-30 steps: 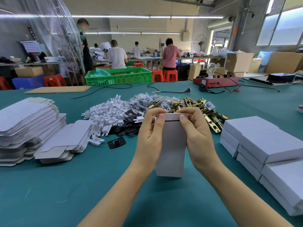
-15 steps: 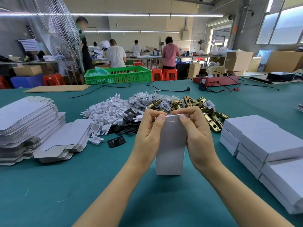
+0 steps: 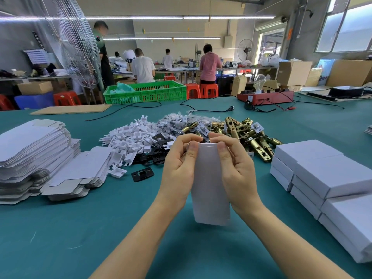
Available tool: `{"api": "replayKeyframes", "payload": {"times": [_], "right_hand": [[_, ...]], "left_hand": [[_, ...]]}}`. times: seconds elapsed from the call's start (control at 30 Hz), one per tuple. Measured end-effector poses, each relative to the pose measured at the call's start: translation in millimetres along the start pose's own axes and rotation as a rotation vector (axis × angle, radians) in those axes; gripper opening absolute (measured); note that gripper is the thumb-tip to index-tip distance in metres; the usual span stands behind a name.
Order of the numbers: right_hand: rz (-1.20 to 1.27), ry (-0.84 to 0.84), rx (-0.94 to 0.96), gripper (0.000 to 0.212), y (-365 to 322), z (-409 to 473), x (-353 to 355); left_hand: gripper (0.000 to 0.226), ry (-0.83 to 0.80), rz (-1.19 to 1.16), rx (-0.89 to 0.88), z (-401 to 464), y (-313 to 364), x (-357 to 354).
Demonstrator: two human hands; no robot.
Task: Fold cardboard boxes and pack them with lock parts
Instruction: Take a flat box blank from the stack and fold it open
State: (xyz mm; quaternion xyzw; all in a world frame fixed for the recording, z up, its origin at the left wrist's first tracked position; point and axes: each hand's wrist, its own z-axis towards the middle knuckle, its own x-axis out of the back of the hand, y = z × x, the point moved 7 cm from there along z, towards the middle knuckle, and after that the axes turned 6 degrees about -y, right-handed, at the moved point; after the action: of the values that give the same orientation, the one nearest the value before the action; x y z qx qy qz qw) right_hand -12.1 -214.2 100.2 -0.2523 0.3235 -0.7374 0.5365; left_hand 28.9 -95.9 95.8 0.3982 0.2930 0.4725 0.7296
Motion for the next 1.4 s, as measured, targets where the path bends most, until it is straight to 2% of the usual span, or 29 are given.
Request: {"api": "replayKeyframes", "payload": {"times": [0.37, 0.57, 0.67, 0.73, 0.8, 0.9, 0.97, 1.03, 1.1, 1.17, 1.23, 1.3, 1.4], "right_hand": [[-0.054, 0.069, 0.003, 0.01, 1, 0, 6], [-0.088, 0.058, -0.033, 0.011, 8, 2, 8], [-0.064, 0.071, -0.084, 0.017, 11, 3, 10], [-0.092, 0.085, -0.116, 0.024, 11, 5, 13], [-0.079, 0.055, -0.263, 0.041, 20, 8, 17], [0.34, -0.083, -0.705, 0.067, 46, 1, 10], [0.504, -0.199, -0.84, 0.064, 54, -6, 3], [0.456, -0.286, -0.825, 0.043, 59, -9, 1], [0.365, -0.296, -0.796, 0.022, 63, -10, 1], [0.367, -0.244, -0.8, 0.012, 69, -12, 4], [0.43, -0.192, -0.812, 0.017, 76, -13, 4], [0.501, -0.143, -0.813, 0.027, 80, -13, 4], [0.569, -0.124, -0.765, 0.031, 82, -11, 4]], "left_hand": [[0.025, -0.023, 0.031, -0.031, -4, 6, -10], [0.011, -0.079, 0.132, -0.023, -7, 4, -12], [0.025, -0.044, 0.228, -0.098, -6, 11, -9], [0.037, -0.007, 0.368, -0.252, -5, 25, -5], [0.038, 0.004, 0.58, -0.439, -7, 38, -6], [0.037, -0.045, 0.719, -0.595, -13, 34, -14], [0.041, -0.12, 0.752, -0.666, -21, 24, -23], [0.043, -0.19, 0.8, -0.693, -27, 10, -29], [0.04, -0.212, 0.809, -0.664, -29, -1, -26], [0.037, -0.158, 0.778, -0.601, -28, -7, -15], [0.042, -0.041, 0.744, -0.509, -24, -12, 0], [0.059, 0.042, 0.683, -0.337, -19, -22, 16], [0.083, -0.005, 0.402, 0.047, -13, -49, 29]]}}
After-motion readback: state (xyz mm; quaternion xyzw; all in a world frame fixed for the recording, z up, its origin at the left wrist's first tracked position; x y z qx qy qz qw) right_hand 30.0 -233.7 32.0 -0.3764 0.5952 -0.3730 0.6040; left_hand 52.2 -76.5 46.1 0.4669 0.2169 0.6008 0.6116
